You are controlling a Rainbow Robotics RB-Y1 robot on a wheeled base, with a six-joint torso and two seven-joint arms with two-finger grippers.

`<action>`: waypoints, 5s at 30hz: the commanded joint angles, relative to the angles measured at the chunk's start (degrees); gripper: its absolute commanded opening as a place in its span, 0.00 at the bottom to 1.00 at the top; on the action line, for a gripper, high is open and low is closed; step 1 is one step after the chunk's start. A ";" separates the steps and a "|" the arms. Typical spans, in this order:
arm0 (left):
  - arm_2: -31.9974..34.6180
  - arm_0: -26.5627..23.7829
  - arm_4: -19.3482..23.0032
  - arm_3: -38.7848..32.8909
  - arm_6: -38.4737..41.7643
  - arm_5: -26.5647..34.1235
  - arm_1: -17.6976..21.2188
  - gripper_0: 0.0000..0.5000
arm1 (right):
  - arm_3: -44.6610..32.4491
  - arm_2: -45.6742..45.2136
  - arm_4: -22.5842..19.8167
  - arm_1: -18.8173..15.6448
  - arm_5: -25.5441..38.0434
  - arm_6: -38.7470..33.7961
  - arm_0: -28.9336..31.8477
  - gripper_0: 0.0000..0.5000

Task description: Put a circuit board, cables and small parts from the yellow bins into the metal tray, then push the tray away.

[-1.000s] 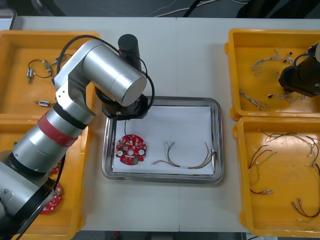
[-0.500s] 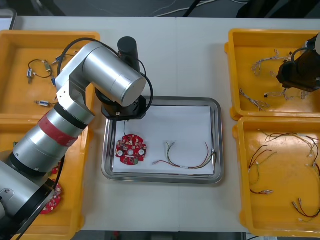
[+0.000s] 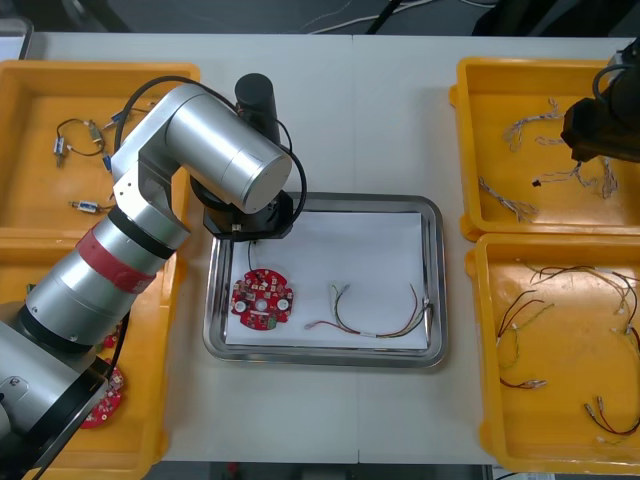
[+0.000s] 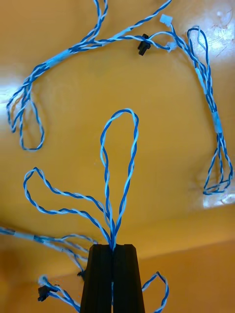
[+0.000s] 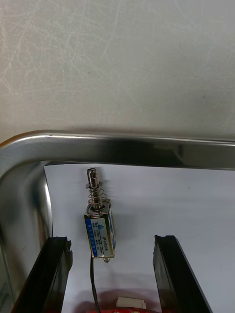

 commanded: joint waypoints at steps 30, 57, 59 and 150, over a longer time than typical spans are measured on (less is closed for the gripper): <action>18.55 -2.52 13.67 -19.15 -4.33 12.40 7.26 1.00 | -23.56 -1.36 -10.92 -1.28 15.95 17.01 -1.09 0.00; 39.38 10.92 10.94 -11.77 -4.24 12.26 24.13 1.00 | -37.45 25.53 -7.85 10.67 11.77 19.38 -1.09 0.00; 40.52 10.66 10.06 -9.92 -3.89 10.68 24.05 1.00 | -37.45 27.73 -6.53 11.29 10.01 22.72 -1.09 0.00; 41.58 10.22 -2.68 3.26 27.66 -4.52 9.28 1.00 | -39.99 17.53 -6.44 15.07 15.95 17.89 1.55 1.00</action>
